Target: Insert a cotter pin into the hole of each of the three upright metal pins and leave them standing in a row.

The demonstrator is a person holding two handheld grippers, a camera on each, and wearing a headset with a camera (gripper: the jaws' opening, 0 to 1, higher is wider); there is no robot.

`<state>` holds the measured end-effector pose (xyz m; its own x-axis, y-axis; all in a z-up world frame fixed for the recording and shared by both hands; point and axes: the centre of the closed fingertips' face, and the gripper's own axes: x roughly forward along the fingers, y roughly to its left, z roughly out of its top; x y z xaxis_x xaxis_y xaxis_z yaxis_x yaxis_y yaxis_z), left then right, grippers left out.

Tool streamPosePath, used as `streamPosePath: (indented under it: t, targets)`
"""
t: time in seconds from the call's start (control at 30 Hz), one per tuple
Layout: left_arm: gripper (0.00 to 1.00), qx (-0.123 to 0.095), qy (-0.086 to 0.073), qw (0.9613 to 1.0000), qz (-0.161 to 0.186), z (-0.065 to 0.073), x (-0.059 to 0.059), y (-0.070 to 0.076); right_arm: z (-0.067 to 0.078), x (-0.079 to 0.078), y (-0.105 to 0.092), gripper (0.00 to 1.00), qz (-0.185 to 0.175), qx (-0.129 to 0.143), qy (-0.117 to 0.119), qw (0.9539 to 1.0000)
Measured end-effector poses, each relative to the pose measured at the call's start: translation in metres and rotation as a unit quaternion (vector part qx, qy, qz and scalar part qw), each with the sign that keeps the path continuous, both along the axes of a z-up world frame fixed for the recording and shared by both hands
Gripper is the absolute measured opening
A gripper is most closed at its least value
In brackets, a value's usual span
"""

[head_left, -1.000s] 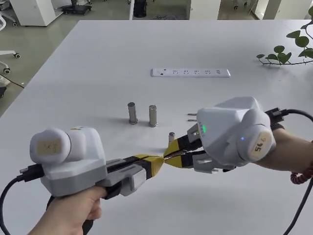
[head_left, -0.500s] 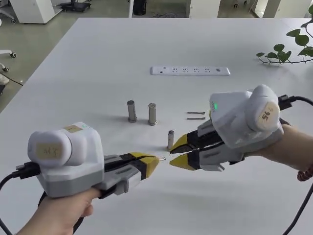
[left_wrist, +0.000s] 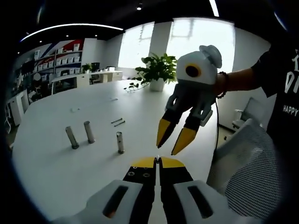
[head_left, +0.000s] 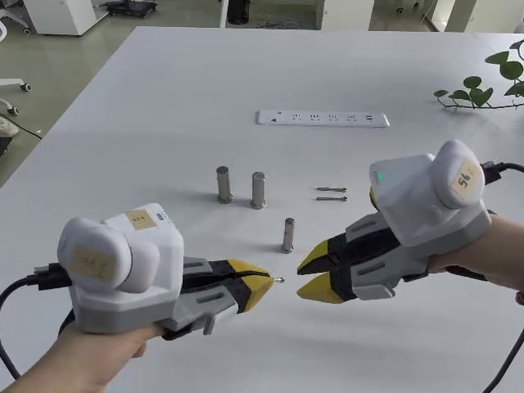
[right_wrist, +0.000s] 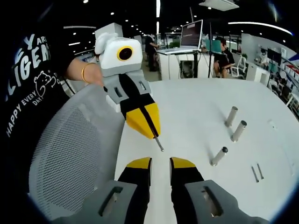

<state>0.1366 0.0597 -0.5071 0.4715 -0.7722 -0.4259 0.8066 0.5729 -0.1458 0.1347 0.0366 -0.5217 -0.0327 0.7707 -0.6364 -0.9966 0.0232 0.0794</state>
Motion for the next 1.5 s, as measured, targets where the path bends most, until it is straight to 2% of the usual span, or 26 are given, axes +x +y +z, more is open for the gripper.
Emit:
streamPosePath:
  t: [0.23,0.5,0.73,0.93,1.03,1.2,1.5]
  targets:
    - [0.0,0.007,-0.006,0.9993,-0.035,-0.001,-0.006,-0.007,-0.005,-0.007,-0.002,0.1,0.021,-0.006,0.0,0.9998]
    - [0.0,0.0,-0.015,0.9968,-0.079,0.003,-0.018,-0.016,-0.007,-0.018,-0.002,0.07,0.047,-0.006,0.005,0.9989]
    - [0.0,-0.007,-0.017,0.9947,-0.101,0.005,-0.025,-0.022,-0.004,-0.03,0.002,0.04,0.071,-0.002,0.012,0.9974]
    - [0.0,-0.009,-0.018,0.9937,-0.11,0.005,-0.028,-0.025,-0.005,-0.034,0.001,0.0,0.084,-0.003,0.014,0.9964]
    - [0.0,-0.009,-0.017,0.9933,-0.114,0.005,-0.03,-0.025,-0.005,-0.036,0.0,0.0,0.09,-0.007,0.009,0.9959]
    - [0.0,-0.007,-0.019,0.9931,-0.116,0.004,-0.03,-0.025,-0.006,-0.038,-0.001,0.0,0.108,-0.018,-0.014,0.9938]
    - [0.01,0.001,-0.019,0.9939,-0.108,0.0,-0.029,-0.026,-0.01,-0.036,-0.003,0.0,0.123,-0.059,-0.039,0.9898]
